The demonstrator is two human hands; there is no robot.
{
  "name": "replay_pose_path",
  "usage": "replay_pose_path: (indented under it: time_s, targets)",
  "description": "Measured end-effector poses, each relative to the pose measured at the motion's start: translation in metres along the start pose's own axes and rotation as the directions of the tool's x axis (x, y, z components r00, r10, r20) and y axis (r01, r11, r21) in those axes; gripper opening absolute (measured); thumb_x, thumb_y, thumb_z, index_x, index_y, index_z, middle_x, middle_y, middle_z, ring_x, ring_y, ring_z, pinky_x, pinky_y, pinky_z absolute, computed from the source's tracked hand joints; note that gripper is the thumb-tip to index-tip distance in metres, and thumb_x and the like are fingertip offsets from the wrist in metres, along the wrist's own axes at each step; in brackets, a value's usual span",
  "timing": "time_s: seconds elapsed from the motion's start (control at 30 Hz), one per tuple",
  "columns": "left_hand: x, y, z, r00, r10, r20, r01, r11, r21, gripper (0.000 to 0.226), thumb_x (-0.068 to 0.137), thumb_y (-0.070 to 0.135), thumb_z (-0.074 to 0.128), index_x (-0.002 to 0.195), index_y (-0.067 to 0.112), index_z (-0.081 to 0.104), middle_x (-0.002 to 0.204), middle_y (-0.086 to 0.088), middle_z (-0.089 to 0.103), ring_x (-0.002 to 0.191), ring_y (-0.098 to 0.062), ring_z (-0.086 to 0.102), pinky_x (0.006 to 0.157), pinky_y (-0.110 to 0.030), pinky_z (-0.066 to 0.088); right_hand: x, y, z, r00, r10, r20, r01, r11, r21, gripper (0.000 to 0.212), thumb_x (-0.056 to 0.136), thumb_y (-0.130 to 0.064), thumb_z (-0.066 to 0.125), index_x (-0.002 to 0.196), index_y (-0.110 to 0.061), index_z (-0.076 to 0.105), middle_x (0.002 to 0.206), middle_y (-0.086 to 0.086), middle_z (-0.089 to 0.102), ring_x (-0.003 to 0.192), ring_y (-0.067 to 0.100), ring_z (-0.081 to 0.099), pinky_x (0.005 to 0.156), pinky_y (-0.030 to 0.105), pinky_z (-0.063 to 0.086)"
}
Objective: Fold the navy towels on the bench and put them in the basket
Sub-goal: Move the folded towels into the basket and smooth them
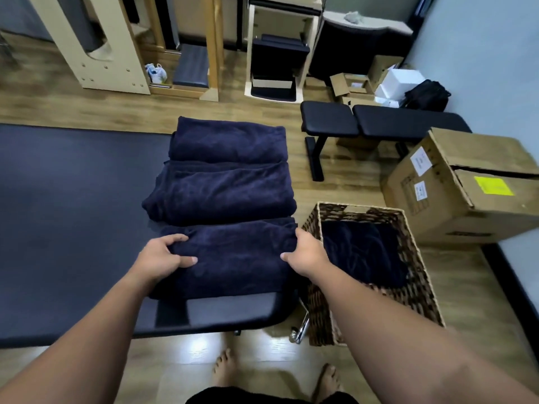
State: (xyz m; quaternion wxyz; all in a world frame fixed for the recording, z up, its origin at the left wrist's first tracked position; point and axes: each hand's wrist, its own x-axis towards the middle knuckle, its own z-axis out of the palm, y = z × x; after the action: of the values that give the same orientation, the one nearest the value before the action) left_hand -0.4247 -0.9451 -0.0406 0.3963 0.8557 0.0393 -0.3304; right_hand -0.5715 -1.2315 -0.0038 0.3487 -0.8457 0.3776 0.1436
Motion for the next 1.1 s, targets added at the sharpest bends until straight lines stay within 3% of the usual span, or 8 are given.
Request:
replay_pose_path:
  time_s: [0.1, 0.33, 0.6, 0.77, 0.87, 1.03, 1.1]
  targets:
    - [-0.015, 0.014, 0.035, 0.999, -0.001, -0.037, 0.0, 1.0, -0.019, 0.063, 0.052, 0.029, 0.094, 0.109, 0.039, 0.071, 0.107, 0.006, 0.073, 0.101, -0.02, 0.069, 0.102, -0.044, 0.053, 0.001, 0.034, -0.022, 1.0, -0.011, -0.014, 0.011, 1.0, 0.007, 0.041, 0.084, -0.03, 0.075, 0.12, -0.025, 0.058, 0.118, 0.001, 0.066, 0.113, 0.029, 0.061, 0.091, 0.038, 0.053]
    - [-0.066, 0.075, 0.172, 0.986, 0.097, -0.137, -0.097, 0.995, 0.004, 0.057, 0.068, 0.026, 0.092, 0.119, 0.039, 0.069, 0.107, 0.007, 0.071, 0.104, -0.02, 0.066, 0.102, -0.04, 0.052, 0.018, 0.151, -0.105, 0.996, -0.015, -0.082, 0.013, 1.0, -0.021, 0.068, 0.089, -0.029, 0.074, 0.149, -0.019, 0.043, 0.143, 0.006, 0.057, 0.133, 0.031, 0.051, 0.104, 0.039, 0.045]
    - [-0.112, 0.138, 0.33, 0.976, 0.152, -0.157, -0.139, 0.986, 0.093, 0.063, 0.07, 0.031, 0.089, 0.128, 0.036, 0.065, 0.117, 0.007, 0.072, 0.112, -0.019, 0.065, 0.104, -0.039, 0.05, 0.037, 0.291, -0.174, 0.99, 0.042, -0.137, -0.047, 0.998, -0.035, 0.047, 0.09, -0.024, 0.071, 0.133, -0.021, 0.05, 0.12, 0.01, 0.068, 0.113, 0.036, 0.062, 0.092, 0.04, 0.052]
    - [-0.114, 0.139, 0.398, 0.99, 0.083, -0.118, -0.066, 0.987, 0.144, 0.065, 0.079, 0.031, 0.083, 0.138, 0.038, 0.058, 0.115, 0.008, 0.07, 0.113, -0.019, 0.065, 0.099, -0.031, 0.049, 0.058, 0.347, -0.176, 0.991, 0.1, -0.083, -0.104, 0.994, -0.044, 0.062, 0.094, -0.022, 0.067, 0.148, -0.022, 0.039, 0.127, 0.015, 0.064, 0.117, 0.038, 0.059, 0.094, 0.04, 0.051]
    - [-0.101, 0.134, 0.424, 0.991, 0.08, -0.104, -0.053, 0.97, 0.238, 0.065, 0.085, 0.032, 0.077, 0.144, 0.039, 0.051, 0.116, 0.006, 0.069, 0.116, -0.024, 0.062, 0.095, -0.033, 0.047, 0.068, 0.366, -0.164, 0.991, 0.116, -0.072, -0.121, 0.99, -0.068, 0.061, 0.097, -0.022, 0.064, 0.15, -0.022, 0.034, 0.123, 0.016, 0.064, 0.114, 0.039, 0.06, 0.091, 0.042, 0.053]
    - [-0.071, 0.115, 0.459, 0.993, 0.06, -0.104, -0.017, 0.929, 0.371, 0.066, 0.094, 0.032, 0.068, 0.151, 0.042, 0.036, 0.123, -0.013, 0.059, 0.108, -0.032, 0.06, 0.091, -0.039, 0.047, 0.084, 0.365, -0.133, 0.993, -0.076, -0.086, 0.053, 0.968, -0.244, 0.06, 0.099, -0.027, 0.058, 0.151, -0.02, 0.028, 0.111, 0.012, 0.059, 0.102, 0.033, 0.058, 0.086, 0.042, 0.05]
    - [-0.065, 0.109, 0.471, 0.993, 0.078, -0.088, -0.031, 0.894, 0.446, 0.065, 0.096, 0.029, 0.062, 0.153, 0.039, 0.032, 0.122, -0.018, 0.055, 0.104, -0.036, 0.058, 0.091, -0.041, 0.047, 0.088, 0.366, -0.115, 0.997, -0.054, -0.062, 0.035, 0.96, -0.277, 0.061, 0.1, -0.026, 0.056, 0.152, -0.019, 0.026, 0.112, 0.013, 0.058, 0.104, 0.034, 0.058, 0.086, 0.042, 0.048]
